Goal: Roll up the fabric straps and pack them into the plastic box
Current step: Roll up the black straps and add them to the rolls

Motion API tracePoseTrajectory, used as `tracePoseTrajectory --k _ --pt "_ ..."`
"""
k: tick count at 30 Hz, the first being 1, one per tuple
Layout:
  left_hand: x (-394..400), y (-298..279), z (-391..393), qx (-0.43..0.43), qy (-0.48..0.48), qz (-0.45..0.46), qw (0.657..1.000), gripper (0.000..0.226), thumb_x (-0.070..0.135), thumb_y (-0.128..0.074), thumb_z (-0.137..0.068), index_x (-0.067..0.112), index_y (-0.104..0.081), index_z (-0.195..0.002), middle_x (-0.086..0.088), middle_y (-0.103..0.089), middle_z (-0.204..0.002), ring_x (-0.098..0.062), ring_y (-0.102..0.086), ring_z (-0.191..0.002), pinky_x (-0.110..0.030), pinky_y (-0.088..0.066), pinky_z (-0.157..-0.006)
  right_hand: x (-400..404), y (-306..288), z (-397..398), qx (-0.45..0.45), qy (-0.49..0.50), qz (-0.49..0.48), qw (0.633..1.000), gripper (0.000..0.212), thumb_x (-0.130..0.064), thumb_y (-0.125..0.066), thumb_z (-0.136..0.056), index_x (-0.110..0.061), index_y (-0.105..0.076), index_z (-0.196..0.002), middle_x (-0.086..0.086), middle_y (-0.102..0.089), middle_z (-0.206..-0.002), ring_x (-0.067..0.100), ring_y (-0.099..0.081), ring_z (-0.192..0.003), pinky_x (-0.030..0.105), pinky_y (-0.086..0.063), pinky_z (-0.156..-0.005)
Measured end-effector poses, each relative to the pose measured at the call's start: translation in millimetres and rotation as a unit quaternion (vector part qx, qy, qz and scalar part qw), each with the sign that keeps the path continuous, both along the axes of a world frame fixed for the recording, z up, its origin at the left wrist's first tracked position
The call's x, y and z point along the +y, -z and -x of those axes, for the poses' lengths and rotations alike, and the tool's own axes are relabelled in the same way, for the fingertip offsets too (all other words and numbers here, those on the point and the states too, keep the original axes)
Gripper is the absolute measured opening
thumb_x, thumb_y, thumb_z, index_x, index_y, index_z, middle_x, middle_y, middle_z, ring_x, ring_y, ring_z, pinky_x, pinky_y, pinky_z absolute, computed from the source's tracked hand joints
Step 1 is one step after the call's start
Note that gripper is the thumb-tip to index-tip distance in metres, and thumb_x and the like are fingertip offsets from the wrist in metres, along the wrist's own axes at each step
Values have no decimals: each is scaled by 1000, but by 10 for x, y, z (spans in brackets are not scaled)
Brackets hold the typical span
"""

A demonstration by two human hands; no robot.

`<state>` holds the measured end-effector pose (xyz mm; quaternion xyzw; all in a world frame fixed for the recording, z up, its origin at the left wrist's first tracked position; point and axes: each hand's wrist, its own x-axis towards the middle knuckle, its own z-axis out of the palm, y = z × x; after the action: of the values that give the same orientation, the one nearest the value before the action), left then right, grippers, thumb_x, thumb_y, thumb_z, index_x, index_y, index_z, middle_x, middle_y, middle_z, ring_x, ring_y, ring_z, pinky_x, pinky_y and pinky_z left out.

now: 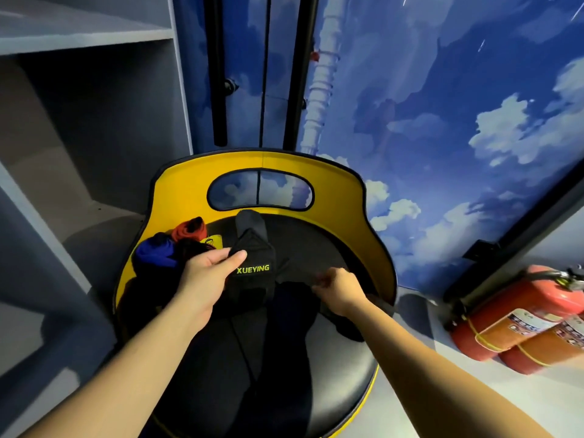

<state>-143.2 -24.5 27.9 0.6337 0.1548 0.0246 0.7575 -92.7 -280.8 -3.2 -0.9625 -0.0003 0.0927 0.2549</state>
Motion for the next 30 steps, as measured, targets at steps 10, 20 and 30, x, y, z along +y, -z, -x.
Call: tracePoseTrajectory --k 10,20,30 --pt "-16 64 -40 8 3 4 1000 21 16 -73 -89 10 -75 -110 -4 -78 -101 -18 -74 -98 -30 -54 -81 -150 91 -56 67 -76 346 933 67 -62 -74 -77 -16 -60 -123 7 -64 -121 30 -56 -119 41 -40 -101" --pt "88 0 20 13 -10 6 1000 24 20 -76 -88 14 -76 -111 -3 -78 -103 -20 -73 -103 -41 -55 -96 -99 -198 -147 46 49 -12 998 14 -28 -76 -87 -19 -66 -89 6 -65 -87 25 -66 -87 35 -54 -78" --pt "279 -232 130 -45 -84 -29 995 28 4 -72 -88 31 -70 -88 -15 -72 -106 -36 -70 -103 -57 -55 -94 143 -1131 -48 45 27 -449 892 9 -14 -73 -91 -12 -74 -82 2 -73 -80 14 -69 -74 23 -53 -64"
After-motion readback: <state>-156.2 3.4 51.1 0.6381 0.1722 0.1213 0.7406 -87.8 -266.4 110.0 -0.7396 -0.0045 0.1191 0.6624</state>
